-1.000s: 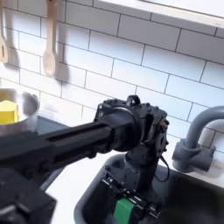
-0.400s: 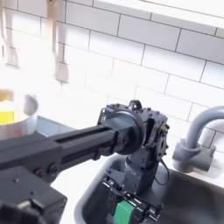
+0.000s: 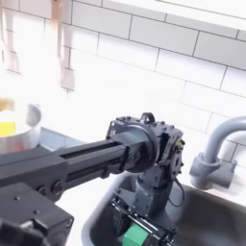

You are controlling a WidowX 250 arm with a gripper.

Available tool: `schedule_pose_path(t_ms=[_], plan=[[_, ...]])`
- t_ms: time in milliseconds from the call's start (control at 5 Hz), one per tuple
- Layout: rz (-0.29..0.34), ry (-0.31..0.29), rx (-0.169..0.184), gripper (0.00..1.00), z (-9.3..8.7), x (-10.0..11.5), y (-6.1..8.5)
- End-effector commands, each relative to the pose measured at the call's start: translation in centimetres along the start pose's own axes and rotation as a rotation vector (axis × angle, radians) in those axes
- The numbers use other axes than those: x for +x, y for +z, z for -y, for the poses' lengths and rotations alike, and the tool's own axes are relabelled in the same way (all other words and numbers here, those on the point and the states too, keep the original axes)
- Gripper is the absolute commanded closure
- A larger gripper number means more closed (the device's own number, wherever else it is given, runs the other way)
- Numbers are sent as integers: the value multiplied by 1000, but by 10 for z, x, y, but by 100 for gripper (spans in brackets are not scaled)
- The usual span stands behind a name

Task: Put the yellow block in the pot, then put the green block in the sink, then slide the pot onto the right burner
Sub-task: 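Put the green block in the sink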

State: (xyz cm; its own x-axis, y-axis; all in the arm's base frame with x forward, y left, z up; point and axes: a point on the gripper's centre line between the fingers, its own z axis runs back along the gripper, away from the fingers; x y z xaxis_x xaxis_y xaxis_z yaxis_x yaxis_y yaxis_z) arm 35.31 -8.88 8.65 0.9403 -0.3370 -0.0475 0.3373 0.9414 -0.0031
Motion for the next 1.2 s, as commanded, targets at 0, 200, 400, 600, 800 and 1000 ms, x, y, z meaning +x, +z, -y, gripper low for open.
schedule_pose_path(t_ms=[0, 200, 400, 600, 800, 1000], plan=[[38, -11, -3, 4, 1, -3, 18], [88, -14, 1, 0, 0, -4, 42], [112, -12, 3, 0, -2, -7, 56], [151, -16, 1, 0, -1, -9, 72], [178, -1, -11, 0, -7, -12, 87], [215, 46, -13, 0, -26, -15, 105]])
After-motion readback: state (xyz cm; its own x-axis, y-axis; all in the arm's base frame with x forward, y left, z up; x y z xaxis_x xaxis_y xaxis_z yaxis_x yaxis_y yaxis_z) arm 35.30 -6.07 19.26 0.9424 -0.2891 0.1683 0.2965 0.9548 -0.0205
